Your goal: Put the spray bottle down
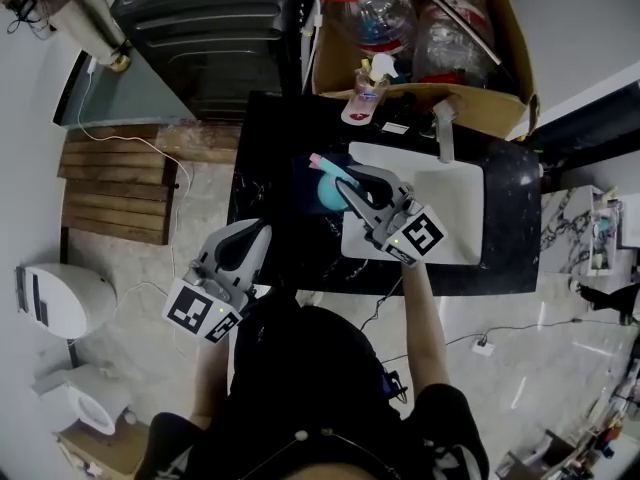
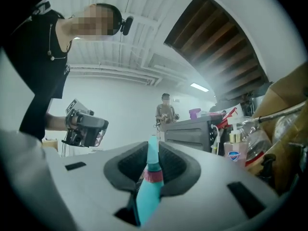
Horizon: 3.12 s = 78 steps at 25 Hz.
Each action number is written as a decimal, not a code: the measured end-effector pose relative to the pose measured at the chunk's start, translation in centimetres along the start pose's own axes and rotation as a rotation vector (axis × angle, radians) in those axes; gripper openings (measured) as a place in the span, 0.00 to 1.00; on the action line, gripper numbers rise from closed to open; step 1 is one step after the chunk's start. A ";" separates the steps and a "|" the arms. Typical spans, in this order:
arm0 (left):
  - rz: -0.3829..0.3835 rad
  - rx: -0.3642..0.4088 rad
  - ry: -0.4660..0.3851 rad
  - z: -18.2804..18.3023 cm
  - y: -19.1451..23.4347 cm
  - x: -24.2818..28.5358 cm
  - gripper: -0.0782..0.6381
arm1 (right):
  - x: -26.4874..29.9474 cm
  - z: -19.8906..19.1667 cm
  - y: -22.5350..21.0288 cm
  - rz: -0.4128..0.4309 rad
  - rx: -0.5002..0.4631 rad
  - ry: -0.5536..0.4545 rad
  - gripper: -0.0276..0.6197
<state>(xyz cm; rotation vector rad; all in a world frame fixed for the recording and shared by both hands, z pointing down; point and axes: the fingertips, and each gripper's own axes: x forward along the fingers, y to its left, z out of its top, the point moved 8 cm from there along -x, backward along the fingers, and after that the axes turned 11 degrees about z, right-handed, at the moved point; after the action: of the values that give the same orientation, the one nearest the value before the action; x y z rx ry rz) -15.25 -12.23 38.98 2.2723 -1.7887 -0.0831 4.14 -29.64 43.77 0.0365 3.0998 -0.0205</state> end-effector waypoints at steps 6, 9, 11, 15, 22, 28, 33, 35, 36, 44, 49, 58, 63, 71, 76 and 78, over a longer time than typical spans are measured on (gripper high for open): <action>0.032 -0.010 0.004 0.0 1.3 0.7 0.12 | 1.1 -0.8 -1.7 0.085 0.029 -0.053 0.15; 0.041 -0.013 0.010 0.0 1.6 1.0 0.12 | 1.5 -1.3 -2.7 0.141 0.047 -0.063 0.15; 0.047 -0.012 0.015 -0.1 1.8 1.2 0.12 | 1.7 -1.7 -3.3 0.170 0.054 -0.061 0.15; 0.063 -0.015 0.026 -0.3 2.3 1.2 0.12 | 2.1 -2.4 -3.9 0.202 0.056 -0.056 0.15; 0.060 -0.017 0.034 -0.3 2.6 1.9 0.12 | 2.6 -3.5 -4.1 0.290 0.073 -0.061 0.15; 0.042 -0.013 0.042 -0.3 2.2 2.3 0.12 | 2.3 -4.1 -4.7 0.289 0.175 -0.098 0.18; 0.042 -0.011 0.046 -0.3 2.3 2.2 0.12 | 2.2 -4.0 -4.8 0.298 0.210 -0.114 0.28; 0.043 -0.010 0.045 -0.3 2.3 2.1 0.12 | 2.1 -3.7 -4.8 0.300 0.210 -0.120 0.30; 0.042 -0.009 0.045 -0.3 2.3 2.1 0.12 | 2.0 -3.4 -4.8 0.301 0.207 -0.119 0.31; 0.019 -0.001 0.023 0.1 1.9 2.2 0.12 | -0.4 -0.9 -3.4 0.079 0.118 -0.123 0.31; -0.019 0.008 0.004 0.3 1.4 2.8 0.12 | -3.2 0.8 -0.8 -0.129 0.086 -0.135 0.22; -0.093 0.011 -0.022 0.3 -0.1 3.6 0.12 | -8.6 2.5 5.4 -0.590 0.118 -0.045 0.03; -0.119 0.010 -0.035 0.4 -0.9 3.7 0.12 | -11.9 3.1 8.1 -0.762 0.183 -0.073 0.04; -0.137 -0.001 -0.044 0.2 -1.5 3.5 0.12 | -12.3 4.5 10.7 -0.889 0.172 -0.064 0.04; -0.147 0.003 -0.054 0.6 -1.5 3.5 0.12 | -12.0 5.0 11.3 -0.880 0.128 0.002 0.04; -0.146 0.002 -0.056 0.7 -1.5 3.6 0.12 | -11.8 5.2 11.4 -0.873 0.127 0.009 0.04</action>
<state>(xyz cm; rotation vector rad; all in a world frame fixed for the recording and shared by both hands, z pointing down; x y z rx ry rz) -13.11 -15.47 38.37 2.4221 -1.6465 -0.1736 16.40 -18.62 38.88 -1.2809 2.8343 -0.2376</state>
